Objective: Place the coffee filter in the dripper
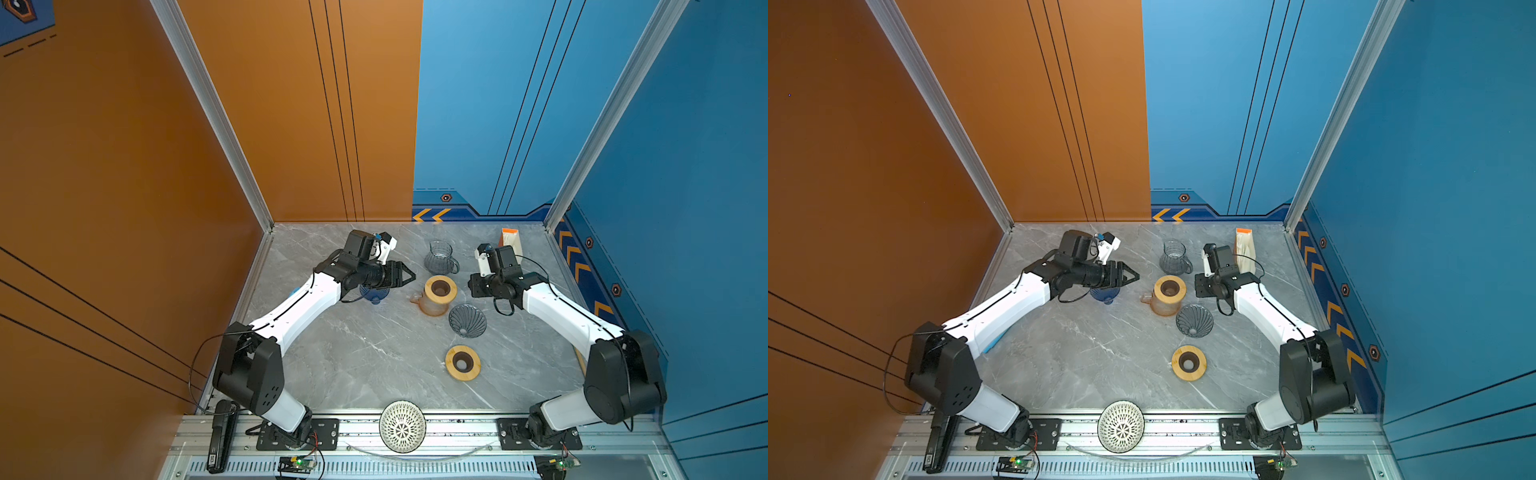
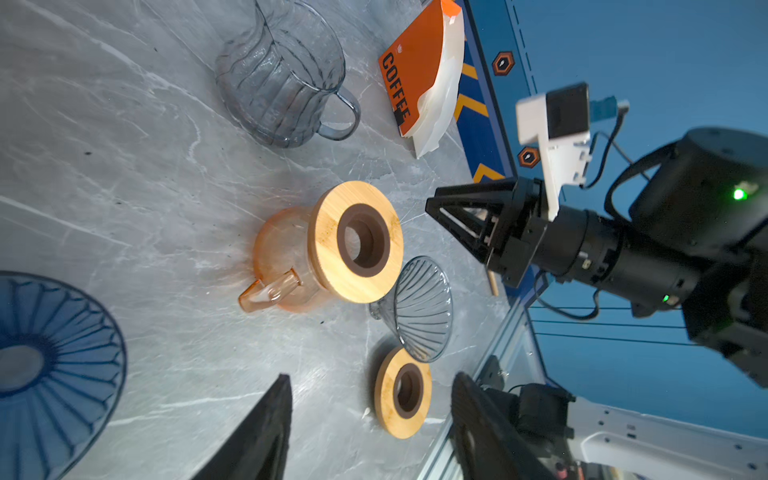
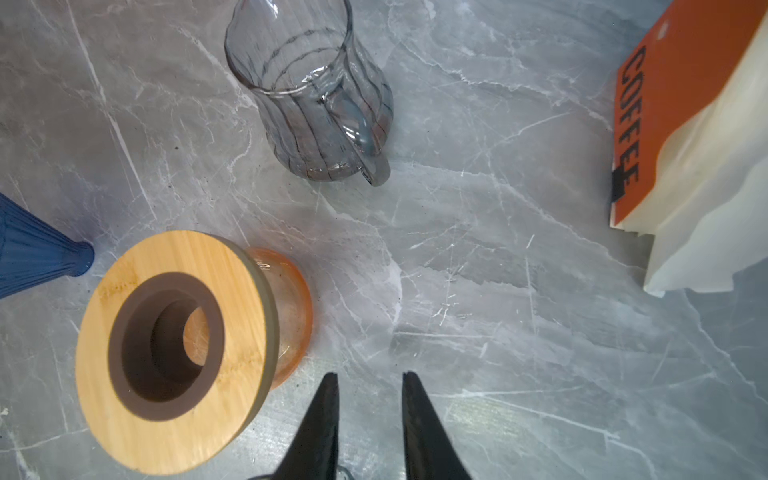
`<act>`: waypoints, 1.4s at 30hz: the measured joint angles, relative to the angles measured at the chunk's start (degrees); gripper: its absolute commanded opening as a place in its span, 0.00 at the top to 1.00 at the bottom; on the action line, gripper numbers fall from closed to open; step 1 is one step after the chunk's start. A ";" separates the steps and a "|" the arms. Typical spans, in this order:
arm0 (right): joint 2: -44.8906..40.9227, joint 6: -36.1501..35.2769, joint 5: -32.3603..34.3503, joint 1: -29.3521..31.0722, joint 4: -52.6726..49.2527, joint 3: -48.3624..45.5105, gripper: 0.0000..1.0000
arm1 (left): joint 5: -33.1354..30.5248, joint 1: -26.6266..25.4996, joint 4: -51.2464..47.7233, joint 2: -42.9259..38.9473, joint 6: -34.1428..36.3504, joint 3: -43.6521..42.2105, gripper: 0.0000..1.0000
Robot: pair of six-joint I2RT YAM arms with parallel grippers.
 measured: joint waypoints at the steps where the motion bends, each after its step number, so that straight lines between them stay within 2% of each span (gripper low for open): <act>1: 0.85 -0.04 -0.15 0.02 -0.33 0.52 0.81 | -0.85 0.04 -1.40 -0.76 0.83 0.00 0.32; 10: 6.36 0.42 -3.26 2.14 -2.95 3.98 0.82 | -5.14 4.31 -7.41 -7.85 3.65 -3.69 0.30; 23: 8.26 0.90 -4.33 4.15 -3.04 5.86 0.79 | -6.21 10.05 -10.69 -12.94 4.50 -8.17 0.30; 29: 7.41 1.01 -2.54 4.13 -3.45 5.84 0.72 | -6.64 11.89 -12.55 -13.11 6.03 -8.24 0.30; 34: 3.10 0.39 -0.81 4.13 -3.87 5.75 0.66 | -7.39 14.36 -15.74 -13.07 8.46 -7.28 0.30; 42: -9.07 -3.28 -1.51 4.37 -0.24 -0.04 0.42 | -8.74 16.35 -19.32 -10.38 12.63 -3.72 0.30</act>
